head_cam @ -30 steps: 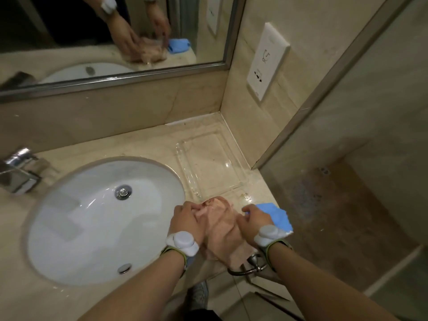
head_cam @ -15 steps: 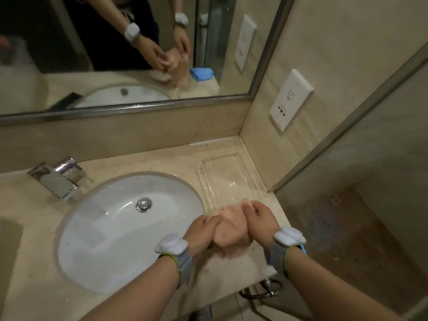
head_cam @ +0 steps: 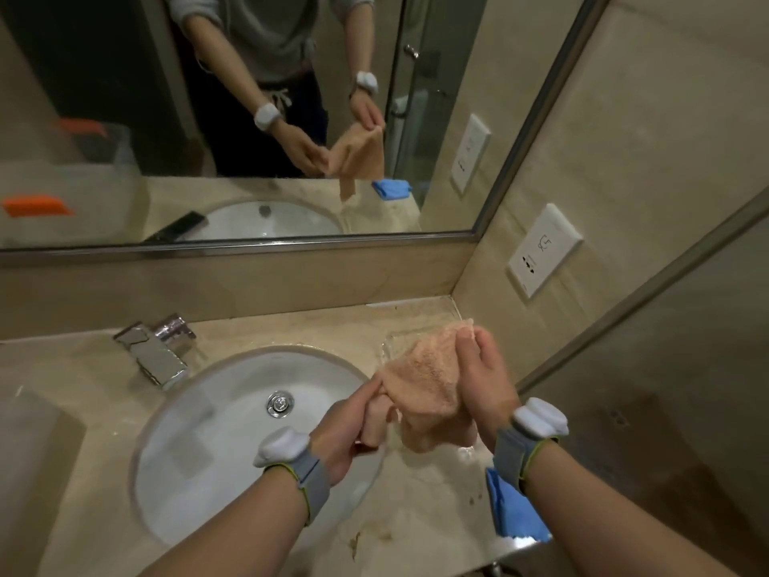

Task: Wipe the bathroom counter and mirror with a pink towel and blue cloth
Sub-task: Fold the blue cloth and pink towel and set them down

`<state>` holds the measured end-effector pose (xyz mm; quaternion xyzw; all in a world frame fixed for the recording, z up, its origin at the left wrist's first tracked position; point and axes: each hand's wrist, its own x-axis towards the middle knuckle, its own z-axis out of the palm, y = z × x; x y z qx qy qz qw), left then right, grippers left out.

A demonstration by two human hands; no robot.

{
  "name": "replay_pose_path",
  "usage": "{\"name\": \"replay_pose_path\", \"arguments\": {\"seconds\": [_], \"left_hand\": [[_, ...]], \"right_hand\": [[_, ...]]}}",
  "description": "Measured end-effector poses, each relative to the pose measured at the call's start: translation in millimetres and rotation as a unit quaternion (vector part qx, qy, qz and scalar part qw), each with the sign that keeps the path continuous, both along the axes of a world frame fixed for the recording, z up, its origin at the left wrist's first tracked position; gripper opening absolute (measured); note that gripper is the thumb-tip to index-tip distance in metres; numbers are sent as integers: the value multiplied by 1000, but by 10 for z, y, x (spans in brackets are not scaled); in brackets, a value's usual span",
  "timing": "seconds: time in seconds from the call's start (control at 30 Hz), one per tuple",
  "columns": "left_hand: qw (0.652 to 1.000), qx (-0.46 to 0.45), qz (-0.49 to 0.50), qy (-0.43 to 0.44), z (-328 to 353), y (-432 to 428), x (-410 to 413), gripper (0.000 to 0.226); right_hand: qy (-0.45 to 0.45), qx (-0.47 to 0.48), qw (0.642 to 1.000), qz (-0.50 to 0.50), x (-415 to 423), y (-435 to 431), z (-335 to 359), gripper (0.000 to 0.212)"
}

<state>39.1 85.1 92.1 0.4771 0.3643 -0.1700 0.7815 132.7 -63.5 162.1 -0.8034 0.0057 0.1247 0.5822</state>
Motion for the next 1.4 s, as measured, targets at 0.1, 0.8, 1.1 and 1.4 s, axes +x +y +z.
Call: {"name": "replay_pose_path", "arguments": {"seconds": [0.1, 0.8, 1.1, 1.4], "left_hand": [[980, -80, 160, -83, 92, 178, 88, 55], [994, -81, 72, -18, 128, -50, 191, 22], [957, 258, 46, -126, 169, 407, 194, 17], [785, 547, -270, -112, 279, 593, 199, 20]], "right_hand": [[-20, 25, 999, -22, 27, 15, 65, 35], [-82, -16, 996, 30, 193, -25, 119, 21], [-127, -213, 967, 55, 431, -336, 130, 37], [-5, -286, 920, 269, 611, -524, 146, 29]]}}
